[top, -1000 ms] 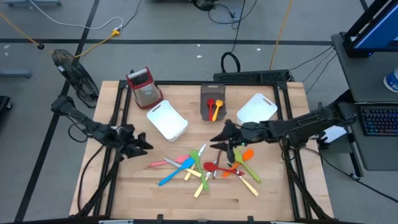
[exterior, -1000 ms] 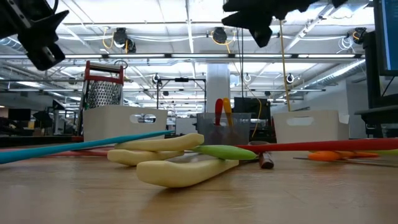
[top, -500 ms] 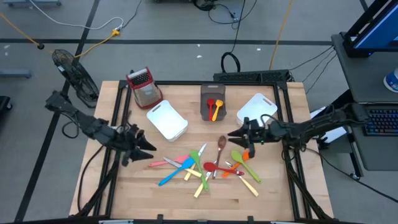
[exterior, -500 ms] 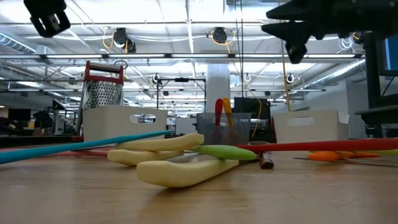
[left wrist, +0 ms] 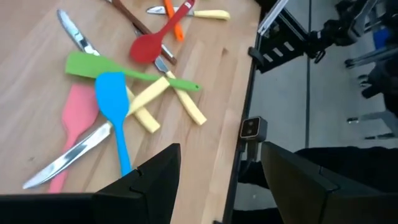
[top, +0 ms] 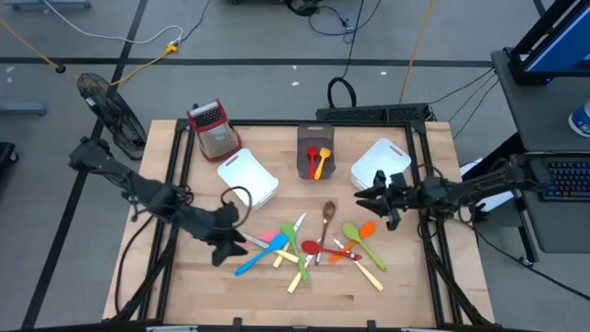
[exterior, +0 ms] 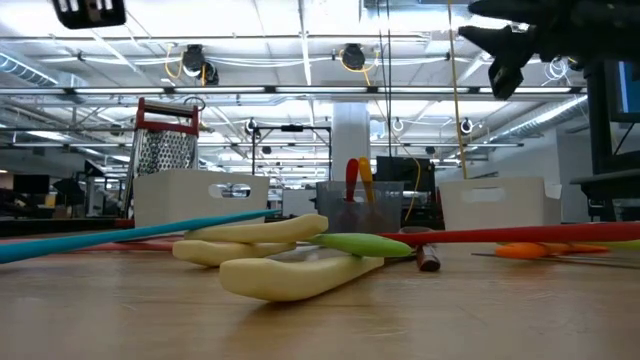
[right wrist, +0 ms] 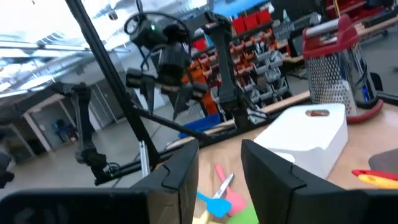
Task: Pick & Place Kitchen Items
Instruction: Put the blue spatula into the black bin
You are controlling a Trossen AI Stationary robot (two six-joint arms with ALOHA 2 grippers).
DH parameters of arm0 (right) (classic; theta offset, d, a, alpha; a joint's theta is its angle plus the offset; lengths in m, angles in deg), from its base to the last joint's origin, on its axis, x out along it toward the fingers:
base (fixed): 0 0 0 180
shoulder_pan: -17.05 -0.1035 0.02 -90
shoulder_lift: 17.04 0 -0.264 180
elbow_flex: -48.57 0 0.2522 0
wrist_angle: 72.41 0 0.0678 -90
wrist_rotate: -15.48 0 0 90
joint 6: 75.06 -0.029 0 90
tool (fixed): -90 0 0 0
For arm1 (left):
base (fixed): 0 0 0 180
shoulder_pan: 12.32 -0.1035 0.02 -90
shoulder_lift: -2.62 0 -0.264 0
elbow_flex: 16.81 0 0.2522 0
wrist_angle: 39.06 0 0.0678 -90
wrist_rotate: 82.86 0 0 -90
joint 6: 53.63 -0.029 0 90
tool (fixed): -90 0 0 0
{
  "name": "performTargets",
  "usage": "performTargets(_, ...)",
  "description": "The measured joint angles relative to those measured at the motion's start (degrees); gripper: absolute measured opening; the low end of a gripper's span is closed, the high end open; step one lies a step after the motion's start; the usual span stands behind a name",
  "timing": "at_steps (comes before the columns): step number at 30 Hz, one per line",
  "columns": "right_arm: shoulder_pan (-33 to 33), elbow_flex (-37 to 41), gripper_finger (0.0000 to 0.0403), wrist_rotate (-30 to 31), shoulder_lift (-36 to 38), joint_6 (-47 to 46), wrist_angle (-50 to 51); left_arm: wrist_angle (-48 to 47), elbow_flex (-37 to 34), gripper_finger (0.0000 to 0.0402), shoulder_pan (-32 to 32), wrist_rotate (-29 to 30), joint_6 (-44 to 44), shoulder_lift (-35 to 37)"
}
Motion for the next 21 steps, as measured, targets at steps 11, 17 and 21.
performTargets(11,-0.02,0.81,0.0114,-4.00,11.05,-0.82,10.29,13.45,1.34,0.0230,-1.35,-1.65,-15.31,-5.72)
performTargets(17,-0.02,0.83,0.0114,-5.32,16.01,0.05,12.43,19.95,1.36,0.0230,-1.38,1.53,-15.65,-5.79)
performTargets(21,-0.02,0.83,0.0114,-5.40,18.22,0.25,13.30,19.91,1.36,0.0230,-1.19,3.17,-14.82,-5.83)
